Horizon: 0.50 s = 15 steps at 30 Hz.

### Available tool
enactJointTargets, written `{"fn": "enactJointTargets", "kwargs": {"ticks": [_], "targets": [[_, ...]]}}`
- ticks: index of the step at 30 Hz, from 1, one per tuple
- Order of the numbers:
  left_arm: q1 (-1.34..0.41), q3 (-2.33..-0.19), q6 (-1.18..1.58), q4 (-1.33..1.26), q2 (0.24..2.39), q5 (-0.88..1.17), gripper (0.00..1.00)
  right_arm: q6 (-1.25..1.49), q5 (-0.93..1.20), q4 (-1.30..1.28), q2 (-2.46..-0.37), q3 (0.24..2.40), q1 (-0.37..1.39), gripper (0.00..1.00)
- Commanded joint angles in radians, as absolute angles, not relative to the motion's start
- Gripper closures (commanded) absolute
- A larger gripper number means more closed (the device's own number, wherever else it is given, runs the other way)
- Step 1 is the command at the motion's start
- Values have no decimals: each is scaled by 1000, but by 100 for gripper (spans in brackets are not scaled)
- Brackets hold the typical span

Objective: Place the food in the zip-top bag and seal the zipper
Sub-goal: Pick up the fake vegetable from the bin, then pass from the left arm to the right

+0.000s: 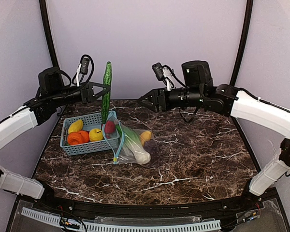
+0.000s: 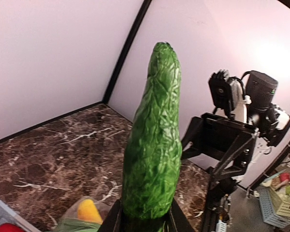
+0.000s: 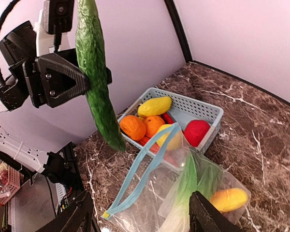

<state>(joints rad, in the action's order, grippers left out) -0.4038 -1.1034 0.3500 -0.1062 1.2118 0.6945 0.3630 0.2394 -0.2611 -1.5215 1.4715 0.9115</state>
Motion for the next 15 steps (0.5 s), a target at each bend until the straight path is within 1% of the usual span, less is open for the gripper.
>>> {"fn": "enactJointTargets", "kwargs": {"ticks": [1, 4, 8, 15], "targets": [[-459, -1040, 546, -272, 1140, 809, 75, 339, 344, -116, -1519, 1496, 935, 33], [-507, -1020, 599, -308, 1125, 841, 75, 352, 366, -69, -1523, 1511, 940, 33], [-573, -1013, 563, -273, 1126, 855, 74, 380, 407, -7, -1525, 1523, 951, 37], [-623, -1011, 548, -259, 1153, 842, 74, 407, 460, 97, -1528, 1524, 971, 42]]}}
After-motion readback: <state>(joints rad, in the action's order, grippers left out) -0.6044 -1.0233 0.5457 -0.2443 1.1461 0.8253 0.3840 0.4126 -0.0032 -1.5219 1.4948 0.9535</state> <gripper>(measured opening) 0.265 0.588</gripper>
